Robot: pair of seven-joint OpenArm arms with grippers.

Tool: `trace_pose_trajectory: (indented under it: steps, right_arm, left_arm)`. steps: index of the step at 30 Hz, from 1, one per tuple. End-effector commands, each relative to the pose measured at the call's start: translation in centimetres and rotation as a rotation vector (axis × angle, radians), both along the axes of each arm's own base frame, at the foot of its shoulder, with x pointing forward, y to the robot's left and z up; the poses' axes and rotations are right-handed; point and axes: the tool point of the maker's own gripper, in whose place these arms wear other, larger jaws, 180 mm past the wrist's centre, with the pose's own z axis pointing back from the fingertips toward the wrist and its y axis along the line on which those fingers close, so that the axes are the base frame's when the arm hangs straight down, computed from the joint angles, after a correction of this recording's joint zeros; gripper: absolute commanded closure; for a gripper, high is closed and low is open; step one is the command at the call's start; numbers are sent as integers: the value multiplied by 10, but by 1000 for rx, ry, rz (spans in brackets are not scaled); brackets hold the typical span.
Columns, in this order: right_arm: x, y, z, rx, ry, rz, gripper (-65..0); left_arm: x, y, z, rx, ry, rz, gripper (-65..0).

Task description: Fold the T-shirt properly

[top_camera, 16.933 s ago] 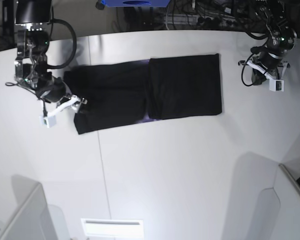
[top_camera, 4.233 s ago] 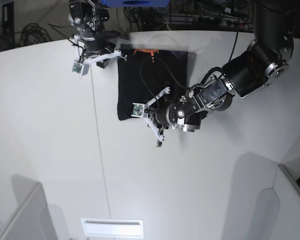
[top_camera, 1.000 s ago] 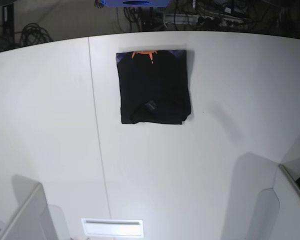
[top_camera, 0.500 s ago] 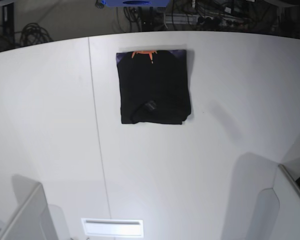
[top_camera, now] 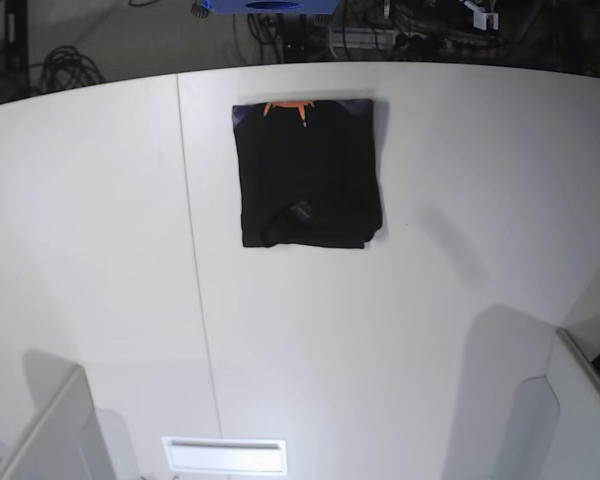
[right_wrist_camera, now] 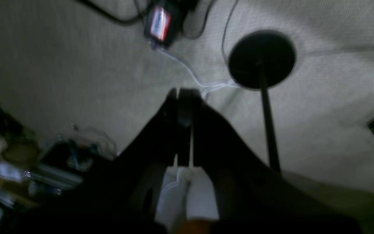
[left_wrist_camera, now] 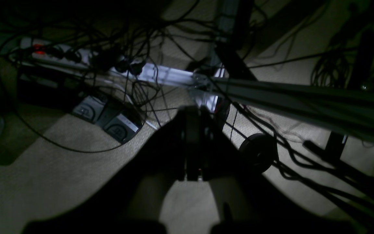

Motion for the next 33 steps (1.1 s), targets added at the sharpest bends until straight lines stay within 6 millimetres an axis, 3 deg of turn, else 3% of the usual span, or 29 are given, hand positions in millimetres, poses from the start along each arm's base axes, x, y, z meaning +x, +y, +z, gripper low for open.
trace_pose_trajectory:
  steps: [1,4,7,12,20,26,33]
  right_arm:
    - [-12,1,0,19,25,-5,0]
    - [-10,2,-5,35,12,-67,0]
    - [5,-4,-8,16,-45,-160,0]
    - [11,-9,-8,0,-63,-217,0]
    - [9,-12,-8,-10,-60,-224,0]
    - [12,-10,-9,-7,-64,-225,0]
    - [23,14,-11,29,-77,-235,0]
  left_arm:
    - [-10,-8,-4,8,37,-63,0]
    - [-22,-18,-17,82,105,-273,0]
    - [-18,-26,-27,156,119,-373,0]
    - [-9,-42,-31,144,111,-383,0]
    - [-12,-39,-30,150,110,-384,0]
    - [-3,-29,-30,168,103,-384,0]
    - [7,-32,-31,166,94,-382,0]
